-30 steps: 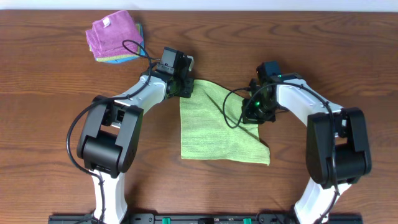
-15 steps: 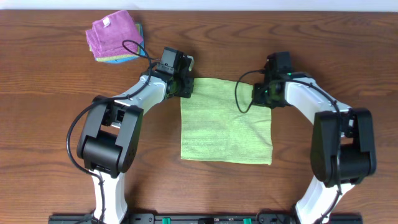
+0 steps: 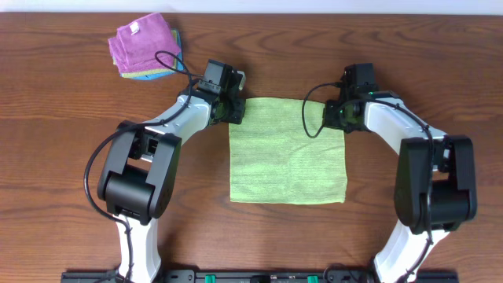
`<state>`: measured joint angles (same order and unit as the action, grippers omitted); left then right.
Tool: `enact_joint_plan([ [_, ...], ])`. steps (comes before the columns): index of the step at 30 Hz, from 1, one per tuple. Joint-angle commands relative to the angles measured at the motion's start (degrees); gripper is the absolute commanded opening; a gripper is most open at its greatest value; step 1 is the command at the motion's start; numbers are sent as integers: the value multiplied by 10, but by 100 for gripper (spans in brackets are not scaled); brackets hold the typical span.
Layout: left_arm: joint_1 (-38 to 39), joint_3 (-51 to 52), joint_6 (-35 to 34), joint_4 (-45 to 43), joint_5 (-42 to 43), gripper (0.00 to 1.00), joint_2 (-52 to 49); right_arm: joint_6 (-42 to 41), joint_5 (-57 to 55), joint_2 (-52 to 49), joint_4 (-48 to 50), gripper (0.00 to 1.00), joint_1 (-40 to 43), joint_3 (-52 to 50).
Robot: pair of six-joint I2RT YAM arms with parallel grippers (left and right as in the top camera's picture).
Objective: Fold the cloth
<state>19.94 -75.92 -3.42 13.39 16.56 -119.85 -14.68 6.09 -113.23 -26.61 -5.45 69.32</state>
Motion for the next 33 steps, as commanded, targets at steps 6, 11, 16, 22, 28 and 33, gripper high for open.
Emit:
enact_joint_plan([
  [6, -2, -34, -8, 9, -7, 6, -21, -12, 19, -39, 9, 1, 0, 17],
  [11, -6, -66, -9, 19, -1, 6, -53, -12, 19, -40, 9, 1, -12, 30],
  [16, -5, -111, -9, 40, 0, 6, -96, -11, 19, -41, 22, 1, -13, 32],
  [22, -5, -169, -8, 66, 0, 6, -131, -9, 18, -41, 48, 1, -9, 33],
  [28, -5, -191, -8, 79, -5, 6, -134, -9, 17, -41, 49, 1, 2, 52],
  [33, -5, -191, -4, 109, -11, 6, -134, -4, 14, -41, 39, 1, 3, 59],
])
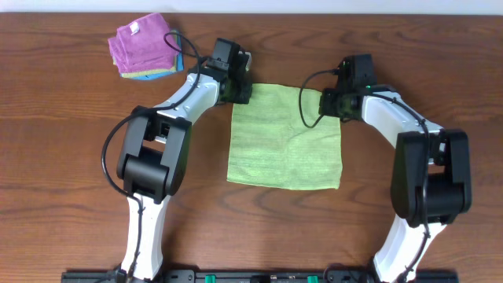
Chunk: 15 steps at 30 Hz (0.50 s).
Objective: Fold the cloth
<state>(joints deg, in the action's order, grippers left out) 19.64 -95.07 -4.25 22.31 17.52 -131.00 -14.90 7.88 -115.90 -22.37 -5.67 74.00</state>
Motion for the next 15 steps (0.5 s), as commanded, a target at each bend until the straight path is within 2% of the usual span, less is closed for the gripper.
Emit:
enact_joint_plan([
  [1, -2, 0, 4, 23, -22, 6, -22, -1, -4, -14, -5, 1, 5, 12],
  [9, -2, -31, 5, 38, -26, 6, -21, 2, 2, -14, -29, 1, 4, 13],
  [10, -2, -37, 5, 42, -26, 6, -20, 2, 7, -14, -32, 5, 3, 14],
  [12, -2, -56, 8, 55, -26, 6, -16, 2, 31, -14, -40, 24, 4, 22],
  [15, -2, -75, 16, 64, -26, 6, -3, 2, 44, -13, -56, 31, 4, 47],
])
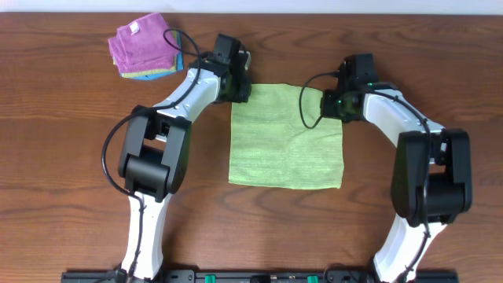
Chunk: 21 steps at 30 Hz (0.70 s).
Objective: Fold the cloth
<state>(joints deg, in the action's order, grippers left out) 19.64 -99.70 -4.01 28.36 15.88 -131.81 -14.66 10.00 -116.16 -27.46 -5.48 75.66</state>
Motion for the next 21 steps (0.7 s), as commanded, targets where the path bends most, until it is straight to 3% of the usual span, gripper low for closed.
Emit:
enact_joint_plan([
  [1, -2, -31, 13, 3, -10, 6, 14, -1, 23, -11, -16, 34, 2, 45],
  [4, -3, -32, 14, 2, -10, 6, 35, -1, 23, -11, -50, 38, 2, 83],
  [11, -5, -32, 17, 36, -8, 6, 110, 21, 23, -1, -189, 33, 2, 194],
  [21, -33, -31, 39, 219, 13, 6, 228, 65, -59, 138, -351, 41, 2, 212],
])
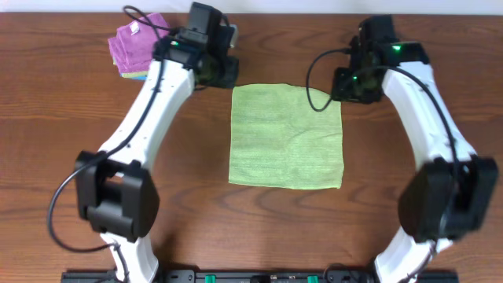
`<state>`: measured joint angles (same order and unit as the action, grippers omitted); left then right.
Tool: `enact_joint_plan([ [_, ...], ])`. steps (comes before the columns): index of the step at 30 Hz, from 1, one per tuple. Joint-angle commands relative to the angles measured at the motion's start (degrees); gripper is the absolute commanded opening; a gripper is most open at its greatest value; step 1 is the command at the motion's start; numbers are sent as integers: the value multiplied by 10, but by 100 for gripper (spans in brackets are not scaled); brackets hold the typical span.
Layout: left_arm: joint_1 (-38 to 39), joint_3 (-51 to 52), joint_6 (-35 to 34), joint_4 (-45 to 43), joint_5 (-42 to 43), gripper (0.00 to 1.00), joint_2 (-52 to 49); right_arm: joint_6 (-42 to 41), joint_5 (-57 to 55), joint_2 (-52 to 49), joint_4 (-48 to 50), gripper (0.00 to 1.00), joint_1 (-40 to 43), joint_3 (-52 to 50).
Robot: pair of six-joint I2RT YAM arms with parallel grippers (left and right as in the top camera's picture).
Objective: Fold the cloth
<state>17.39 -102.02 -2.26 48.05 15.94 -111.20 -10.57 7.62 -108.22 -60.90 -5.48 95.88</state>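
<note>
The light green cloth (287, 137) lies flat and unfolded as a square on the middle of the wooden table. My left gripper (222, 77) hangs raised just beyond the cloth's far left corner, open and holding nothing. Just off the far right corner, my right gripper (351, 86) is also raised and open, clear of the cloth. Each gripper's body largely covers its fingertips from above.
A stack of folded cloths (137, 47), purple on top with blue and green beneath, sits at the far left beside the left arm. Cables loop from both wrists over the cloth's far corners. The bare wooden table (78, 118) surrounds the cloth.
Both grippers were low on the cloth's far corners; now both stand raised and off the corners, left further left, right further right. The cloth lies where it was.
Both grippers were at the cloth's far corners with the cloth nearer the front. Then the cloth lay further back with the grippers still at its corners, and it stayed there. Now the grippers have let go and lifted away, leaving it flat.
</note>
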Motion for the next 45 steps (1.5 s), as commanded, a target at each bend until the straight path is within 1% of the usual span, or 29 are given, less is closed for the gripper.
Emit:
enact_joint_plan([
  [1, -12, -7, 31, 34, 24, 6, 29, 25, -41, 74, -26, 41, 2, 8],
  [5, -13, 17, 49, 64, 35, 6, 73, 26, -67, 157, -46, 42, 2, -28],
  [8, -13, 75, 49, 56, 35, 6, 134, 25, -74, 235, -45, 43, 2, -85],
  [13, -13, 231, 45, 10, 36, 6, 269, 25, -74, 380, -37, 48, 2, -207],
  [15, -13, 308, 26, -8, 36, 6, 330, 10, -74, 437, -37, 49, 2, -259],
  [18, -12, 391, 10, -17, 36, 6, 390, -10, -67, 508, -45, 52, 2, -326],
  [19, -12, 419, 3, -20, 36, 6, 409, -19, -63, 528, -47, 55, 2, -347],
  [24, -12, 515, -45, -50, 36, 6, 459, -63, -10, 611, -37, 65, 2, -450],
  [27, -12, 550, -53, -83, 50, 6, 456, -85, 16, 621, -16, 69, 2, -502],
  [28, -12, 558, -55, -97, 56, 14, 455, -91, 22, 619, -4, 69, 2, -519],
  [29, -12, 567, -55, -113, 64, 27, 454, -98, 27, 617, 9, 70, 2, -534],
  [30, -12, 573, -55, -127, 72, 46, 452, -104, 32, 616, 20, 70, 2, -546],
  [31, -12, 577, -55, -137, 82, 60, 450, -113, 36, 613, 35, 70, 2, -559],
  [32, -12, 578, -55, -144, 90, 71, 448, -120, 36, 610, 43, 74, 2, -567],
  [33, -12, 578, -55, -151, 97, 86, 446, -126, 38, 607, 52, 77, 2, -573],
  [34, -12, 578, -55, -156, 109, 95, 445, -129, 39, 604, 60, 82, 2, -579],
  [36, -12, 578, -55, -163, 128, 95, 444, -132, 45, 598, 67, 96, 2, -582],
  [37, -12, 578, -55, -167, 139, 95, 445, -132, 51, 595, 71, 99, 2, -582],
  [40, -12, 578, -55, -185, 160, 95, 444, -132, 87, 589, 83, 99, 2, -582],
  [41, -12, 578, -55, -200, 158, 95, 444, -132, 105, 588, 91, 99, 2, -582],
  [44, -12, 578, -55, -232, 156, 95, 445, -132, 115, 587, 105, 99, 2, -582],
  [45, -12, 578, -55, -245, 156, 98, 445, -132, 115, 587, 111, 99, 2, -582],
])
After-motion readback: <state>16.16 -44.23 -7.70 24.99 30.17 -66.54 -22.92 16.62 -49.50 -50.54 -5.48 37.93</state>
